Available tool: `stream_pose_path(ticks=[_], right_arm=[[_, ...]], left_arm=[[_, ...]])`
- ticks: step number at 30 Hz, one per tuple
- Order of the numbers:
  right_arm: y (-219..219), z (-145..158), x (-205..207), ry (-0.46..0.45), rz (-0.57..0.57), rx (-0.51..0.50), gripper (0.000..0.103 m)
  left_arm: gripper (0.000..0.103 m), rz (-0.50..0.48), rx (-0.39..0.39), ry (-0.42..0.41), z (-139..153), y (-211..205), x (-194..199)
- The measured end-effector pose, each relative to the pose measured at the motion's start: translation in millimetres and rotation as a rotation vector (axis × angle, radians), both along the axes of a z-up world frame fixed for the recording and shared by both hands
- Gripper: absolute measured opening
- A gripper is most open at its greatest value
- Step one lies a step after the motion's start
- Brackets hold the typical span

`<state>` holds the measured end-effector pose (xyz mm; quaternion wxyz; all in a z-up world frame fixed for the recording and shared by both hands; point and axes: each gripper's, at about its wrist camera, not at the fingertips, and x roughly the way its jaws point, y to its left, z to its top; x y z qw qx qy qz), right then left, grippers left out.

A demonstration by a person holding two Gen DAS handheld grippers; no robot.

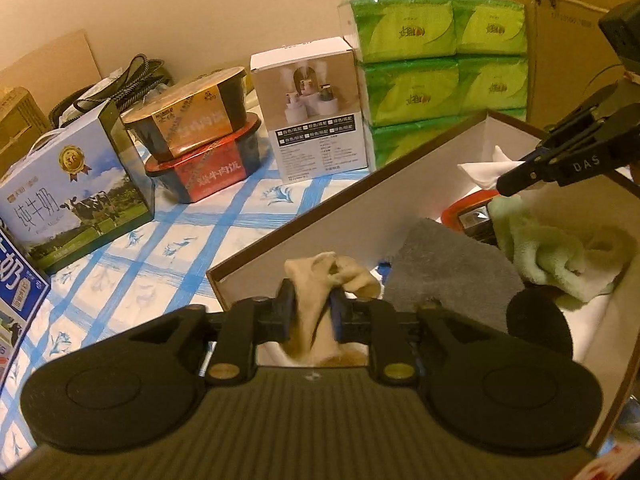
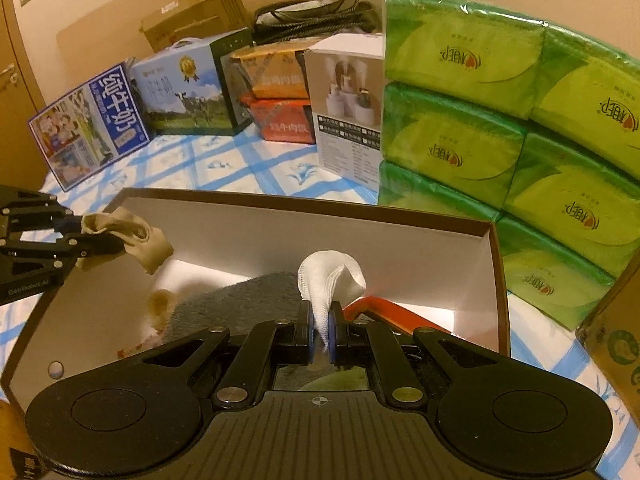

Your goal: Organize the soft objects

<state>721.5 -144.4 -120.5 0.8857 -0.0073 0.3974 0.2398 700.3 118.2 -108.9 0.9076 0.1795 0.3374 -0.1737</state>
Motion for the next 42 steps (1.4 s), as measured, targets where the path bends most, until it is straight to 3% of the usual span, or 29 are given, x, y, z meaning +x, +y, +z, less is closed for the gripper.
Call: stream_pose_path(ticks=[2,5,9,13,24,31,42], right_arm=[[-0.2,-0.9,0.6,-0.007,-0.009,-0.002,0.007],[-1.4,-0.6,2.8,-0.011,-0.026,0.003,0.007],[-3.0,2.2,3.0,-0.009,-0.034,-0.001,0.012],[-5.0,4.8,0.8,-0.025,-0.045,0.007,0.049],[-5.5,6.4,-3.5,-0.037,-0.049,0.016,0.052],[-17.9,14.5,-24.2,-0.048,-0.072,0.059,0.073],[-54.2,54.8,-91.4,-0.117,-0.132,0.124,0.085]], left_arm=[[0.027,-0.001,0.009,-0.010,0.7,-3.8,1.2],[0.052,0.018,0.017,-0.019,2.0,-7.9,3.1],[0.052,0.011,0.030,-0.031,1.9,-10.6,2.1],[0.052,0.027,0.027,-0.031,0.6,-8.8,2.7],[0.053,0.061,0.007,-0.041,4.4,-1.0,-2.0],[0.053,0.125,-0.047,-0.050,24.9,17.4,-17.4],[0.056,0.242,-0.125,-0.062,74.9,52.3,-81.7]])
